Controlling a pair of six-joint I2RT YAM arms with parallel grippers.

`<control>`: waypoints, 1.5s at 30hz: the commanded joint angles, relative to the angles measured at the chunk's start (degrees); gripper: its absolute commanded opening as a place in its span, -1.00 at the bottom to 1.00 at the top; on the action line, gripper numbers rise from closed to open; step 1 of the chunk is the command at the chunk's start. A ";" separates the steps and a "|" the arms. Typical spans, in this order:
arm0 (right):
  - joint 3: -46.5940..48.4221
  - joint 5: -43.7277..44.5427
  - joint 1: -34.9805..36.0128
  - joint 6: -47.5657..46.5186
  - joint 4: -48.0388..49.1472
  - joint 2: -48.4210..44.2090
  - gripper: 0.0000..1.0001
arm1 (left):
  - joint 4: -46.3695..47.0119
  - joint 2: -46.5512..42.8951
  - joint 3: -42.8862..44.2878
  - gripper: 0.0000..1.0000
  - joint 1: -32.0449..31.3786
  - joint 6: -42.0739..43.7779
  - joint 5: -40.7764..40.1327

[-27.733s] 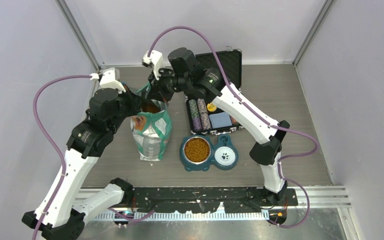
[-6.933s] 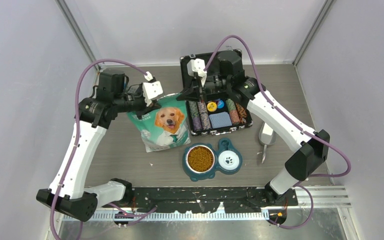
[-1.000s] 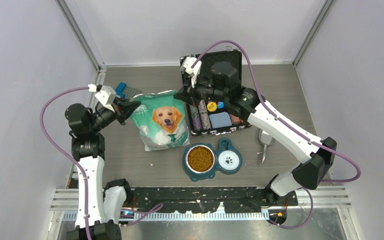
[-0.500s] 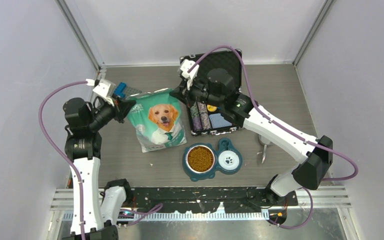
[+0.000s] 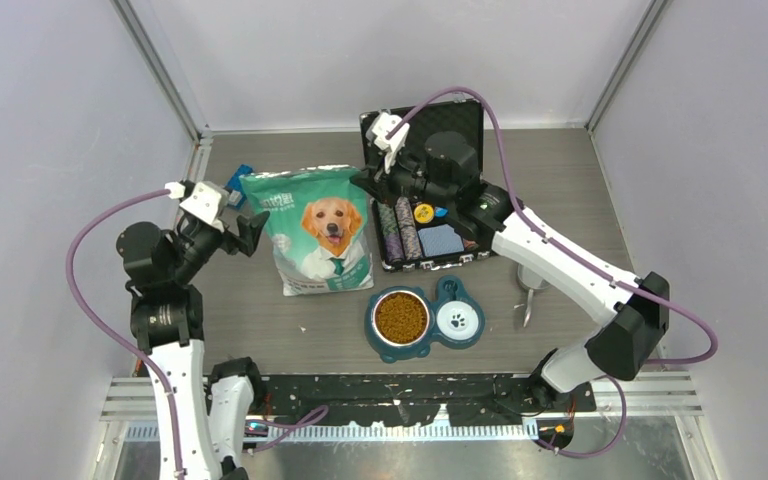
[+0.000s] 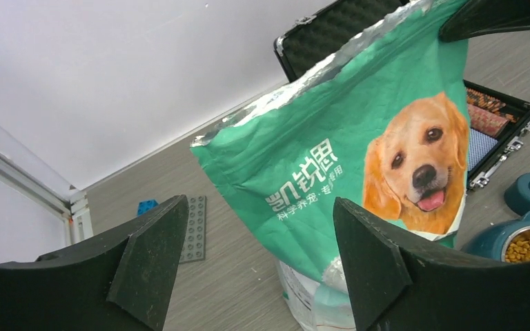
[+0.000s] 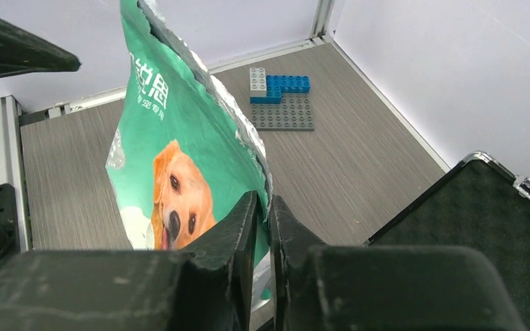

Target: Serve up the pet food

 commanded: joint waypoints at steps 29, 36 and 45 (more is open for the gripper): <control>4.22 14.11 -14.75 18.92 -12.96 -13.28 0.91 | -27.83 0.59 20.36 0.99 0.39 -39.54 -58.79; -7.63 24.58 -33.06 25.65 -17.99 -22.53 0.91 | -29.28 12.10 16.83 0.99 7.44 -45.01 -58.33; -23.72 50.13 -35.86 23.76 -22.78 -32.77 0.91 | -24.97 12.35 11.73 0.99 8.35 -44.17 -55.38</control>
